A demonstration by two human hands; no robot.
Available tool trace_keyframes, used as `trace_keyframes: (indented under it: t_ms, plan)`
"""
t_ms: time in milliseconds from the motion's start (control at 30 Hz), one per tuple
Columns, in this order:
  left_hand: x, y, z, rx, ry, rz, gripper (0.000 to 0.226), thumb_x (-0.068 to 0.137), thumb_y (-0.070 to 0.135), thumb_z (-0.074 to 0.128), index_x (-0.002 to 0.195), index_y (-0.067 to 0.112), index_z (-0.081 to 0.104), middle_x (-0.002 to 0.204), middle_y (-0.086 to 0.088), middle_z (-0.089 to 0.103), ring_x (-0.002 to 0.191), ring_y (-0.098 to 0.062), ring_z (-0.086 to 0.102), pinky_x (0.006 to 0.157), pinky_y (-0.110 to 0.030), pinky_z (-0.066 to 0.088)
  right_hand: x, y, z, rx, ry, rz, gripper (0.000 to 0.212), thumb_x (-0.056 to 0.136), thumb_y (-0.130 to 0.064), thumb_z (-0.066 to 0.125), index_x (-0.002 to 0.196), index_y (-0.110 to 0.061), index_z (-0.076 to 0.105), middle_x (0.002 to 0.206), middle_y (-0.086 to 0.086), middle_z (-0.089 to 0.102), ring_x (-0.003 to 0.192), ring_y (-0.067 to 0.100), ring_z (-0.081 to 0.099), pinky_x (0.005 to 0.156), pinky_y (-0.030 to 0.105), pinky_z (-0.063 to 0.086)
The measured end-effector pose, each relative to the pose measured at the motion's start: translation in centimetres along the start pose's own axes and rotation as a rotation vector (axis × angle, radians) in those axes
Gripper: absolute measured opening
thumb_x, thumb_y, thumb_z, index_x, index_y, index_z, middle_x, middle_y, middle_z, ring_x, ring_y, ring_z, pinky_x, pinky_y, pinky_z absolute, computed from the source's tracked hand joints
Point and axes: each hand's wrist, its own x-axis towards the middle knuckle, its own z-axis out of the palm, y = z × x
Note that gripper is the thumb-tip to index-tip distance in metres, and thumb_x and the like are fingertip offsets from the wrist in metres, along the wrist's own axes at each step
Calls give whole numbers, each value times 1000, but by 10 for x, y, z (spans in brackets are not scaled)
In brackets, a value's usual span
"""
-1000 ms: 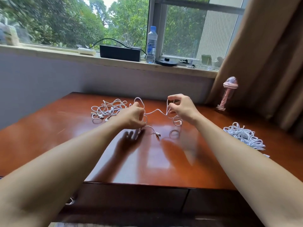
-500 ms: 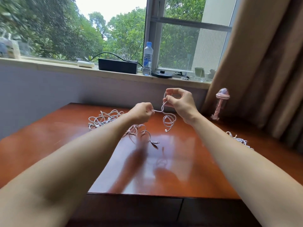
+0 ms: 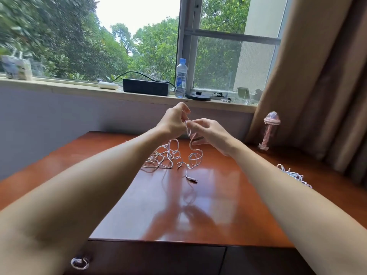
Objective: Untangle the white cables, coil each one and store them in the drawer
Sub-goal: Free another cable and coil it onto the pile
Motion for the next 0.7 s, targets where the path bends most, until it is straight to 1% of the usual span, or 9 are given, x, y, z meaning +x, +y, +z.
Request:
trace_keyframes:
  t_ms: [100,200,267,367,433,533,600,633,700]
  plan:
    - [1,1,-3,18,-34,7,43,81,3,72,119,14,55,86,5,72,75,-6,64,63,-9,48,1,0,4,-58,39,2,51,82,-31,85,122,-8,65,97,10,73,83,21,72,81,39,63]
    - [0,1,-5,14,-55,18,45,81,0,68,121,15,54,89,5,73,79,-6,67,66,-10,49,2,4,2,-116,54,7,54,80,-26,87,124,-7,62,104,13,71,85,25,75,80,39,63]
    - [-2,-2,-5,21,-54,24,40,83,3,66,121,14,56,93,3,73,82,-8,68,72,-15,51,2,7,2,-151,69,1,48,84,-21,83,125,-5,62,104,15,70,83,26,75,81,40,63]
    - [-3,-11,-6,83,-26,31,25,89,10,66,114,14,64,97,-1,71,86,-13,66,81,-25,53,4,12,1,-143,114,-31,29,93,-8,69,121,-1,64,97,11,67,75,20,71,76,37,63]
    - [-5,-17,-5,128,-21,37,12,93,15,66,104,17,69,93,0,70,81,-13,64,78,-27,54,5,14,-1,-137,133,-49,22,98,-6,62,119,1,66,93,9,67,75,19,70,71,34,63]
    - [-12,-28,-1,157,-68,-4,6,93,24,66,94,23,72,83,8,70,77,-14,68,72,-29,56,7,16,-5,-122,150,-79,16,102,-7,58,115,-1,66,90,11,67,74,19,71,67,34,64]
    - [-17,-38,3,166,-87,-60,9,94,32,65,89,28,71,74,10,72,70,-11,70,69,-33,59,9,18,-9,-125,185,-88,16,102,-7,58,115,-2,67,94,15,68,75,21,73,64,33,63]
    - [-19,-41,4,168,-93,-86,12,94,35,65,87,27,70,70,10,72,67,-10,70,68,-34,60,10,21,-11,-124,204,-83,17,103,-8,57,115,-2,67,95,17,68,76,21,73,62,32,63]
    - [-23,-45,6,169,-122,-126,20,95,38,64,83,24,70,66,10,72,60,-8,68,61,-27,57,11,23,-14,-116,240,-67,18,104,-8,55,115,0,67,95,19,68,74,20,74,58,29,61]
